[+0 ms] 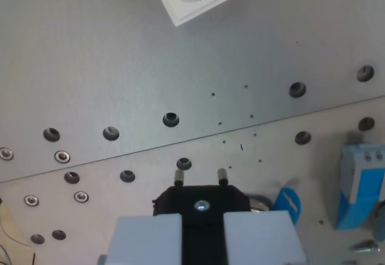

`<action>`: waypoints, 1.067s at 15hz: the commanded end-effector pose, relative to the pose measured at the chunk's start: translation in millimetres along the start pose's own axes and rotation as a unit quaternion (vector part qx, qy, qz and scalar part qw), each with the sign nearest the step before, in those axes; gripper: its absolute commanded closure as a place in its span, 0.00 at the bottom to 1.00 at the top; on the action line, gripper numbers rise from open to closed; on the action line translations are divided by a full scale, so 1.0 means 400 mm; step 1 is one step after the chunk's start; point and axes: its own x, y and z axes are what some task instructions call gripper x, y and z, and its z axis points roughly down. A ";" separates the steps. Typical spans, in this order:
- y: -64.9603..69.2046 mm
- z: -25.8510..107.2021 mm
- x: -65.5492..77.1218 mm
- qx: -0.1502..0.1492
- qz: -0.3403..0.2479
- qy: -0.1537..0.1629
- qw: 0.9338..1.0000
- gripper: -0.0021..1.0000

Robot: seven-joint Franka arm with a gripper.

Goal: Move above the white socket

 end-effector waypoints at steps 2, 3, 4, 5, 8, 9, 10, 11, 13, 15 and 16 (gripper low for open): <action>0.013 0.051 0.011 -0.002 -0.086 0.036 0.996 1.00; 0.013 0.063 0.016 -0.002 -0.096 0.038 0.995 1.00; 0.014 0.075 0.020 -0.003 -0.103 0.039 0.994 1.00; 0.015 0.086 0.024 -0.003 -0.111 0.039 0.993 1.00; 0.016 0.119 0.036 -0.004 -0.138 0.040 0.990 1.00; 0.016 0.131 0.040 -0.003 -0.147 0.041 0.988 1.00; 0.016 0.143 0.044 -0.004 -0.153 0.042 0.987 1.00; 0.016 0.155 0.049 -0.004 -0.160 0.042 0.986 1.00; 0.016 0.180 0.058 -0.006 -0.176 0.043 0.983 1.00; 0.016 0.204 0.069 -0.007 -0.191 0.042 0.981 1.00; 0.015 0.216 0.074 -0.009 -0.199 0.042 0.979 1.00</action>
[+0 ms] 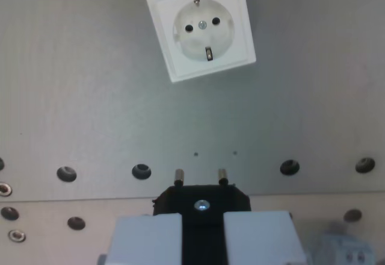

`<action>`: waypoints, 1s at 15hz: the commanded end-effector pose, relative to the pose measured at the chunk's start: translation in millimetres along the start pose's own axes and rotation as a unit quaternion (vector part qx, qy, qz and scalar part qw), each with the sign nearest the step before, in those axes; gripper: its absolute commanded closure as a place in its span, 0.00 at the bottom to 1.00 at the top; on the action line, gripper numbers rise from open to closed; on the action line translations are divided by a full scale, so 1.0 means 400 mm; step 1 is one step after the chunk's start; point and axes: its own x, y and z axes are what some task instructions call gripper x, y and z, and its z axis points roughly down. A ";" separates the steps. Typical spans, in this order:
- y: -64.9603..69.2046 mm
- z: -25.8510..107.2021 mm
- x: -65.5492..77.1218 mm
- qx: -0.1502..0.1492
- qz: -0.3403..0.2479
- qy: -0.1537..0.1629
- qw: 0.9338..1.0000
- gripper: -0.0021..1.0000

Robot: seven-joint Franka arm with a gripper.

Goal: Move above the white socket

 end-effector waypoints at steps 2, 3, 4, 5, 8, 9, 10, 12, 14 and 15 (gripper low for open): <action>0.016 0.052 0.015 -0.011 -0.101 0.040 0.994 1.00; 0.016 0.064 0.020 -0.012 -0.107 0.037 0.994 1.00; 0.017 0.076 0.025 -0.014 -0.111 0.035 0.993 1.00; 0.018 0.088 0.031 -0.014 -0.115 0.033 0.993 1.00; 0.021 0.123 0.047 -0.017 -0.128 0.026 0.991 1.00; 0.022 0.133 0.051 -0.018 -0.132 0.023 0.991 1.00; 0.023 0.143 0.056 -0.017 -0.135 0.021 0.990 1.00; 0.024 0.161 0.065 -0.015 -0.141 0.016 0.990 1.00; 0.025 0.178 0.073 -0.016 -0.146 0.013 0.989 1.00; 0.025 0.186 0.077 -0.016 -0.147 0.013 0.989 1.00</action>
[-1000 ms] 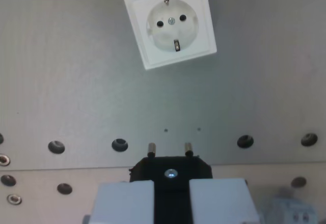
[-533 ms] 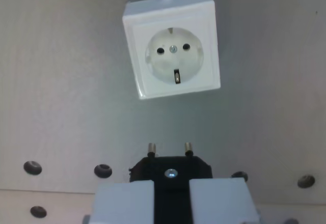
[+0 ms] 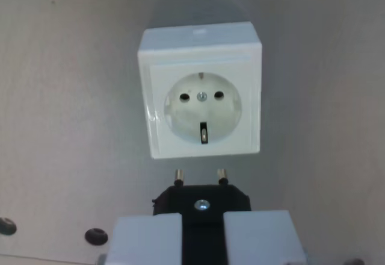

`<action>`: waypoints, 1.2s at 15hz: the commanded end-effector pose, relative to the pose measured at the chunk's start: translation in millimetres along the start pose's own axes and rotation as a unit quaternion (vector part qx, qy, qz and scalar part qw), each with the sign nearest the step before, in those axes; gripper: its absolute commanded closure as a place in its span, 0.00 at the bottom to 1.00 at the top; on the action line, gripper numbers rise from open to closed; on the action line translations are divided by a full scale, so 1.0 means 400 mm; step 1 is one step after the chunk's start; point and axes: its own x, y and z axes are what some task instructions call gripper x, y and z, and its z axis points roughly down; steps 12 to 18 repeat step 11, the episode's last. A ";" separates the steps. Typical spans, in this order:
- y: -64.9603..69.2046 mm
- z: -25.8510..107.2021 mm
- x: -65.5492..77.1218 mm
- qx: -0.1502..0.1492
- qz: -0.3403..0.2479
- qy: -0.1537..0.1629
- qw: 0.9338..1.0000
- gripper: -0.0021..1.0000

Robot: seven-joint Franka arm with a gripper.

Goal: Move above the white socket

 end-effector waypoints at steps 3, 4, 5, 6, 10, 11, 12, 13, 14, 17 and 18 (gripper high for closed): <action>0.020 0.043 0.029 -0.017 -0.061 0.002 0.998 1.00; 0.021 0.049 0.031 -0.018 -0.059 0.002 0.998 1.00; 0.022 0.055 0.032 -0.018 -0.059 0.001 0.998 1.00; 0.023 0.059 0.034 -0.018 -0.059 0.002 0.998 1.00; 0.024 0.072 0.037 -0.019 -0.054 0.001 0.998 1.00; 0.024 0.074 0.038 -0.019 -0.053 0.001 0.998 1.00; 0.024 0.074 0.038 -0.019 -0.053 0.001 0.998 1.00; 0.024 0.074 0.038 -0.019 -0.053 0.001 0.998 1.00; 0.024 0.074 0.038 -0.019 -0.053 0.001 0.998 1.00; 0.024 0.074 0.038 -0.019 -0.053 0.001 0.998 1.00; 0.024 0.074 0.038 -0.019 -0.053 0.001 0.998 1.00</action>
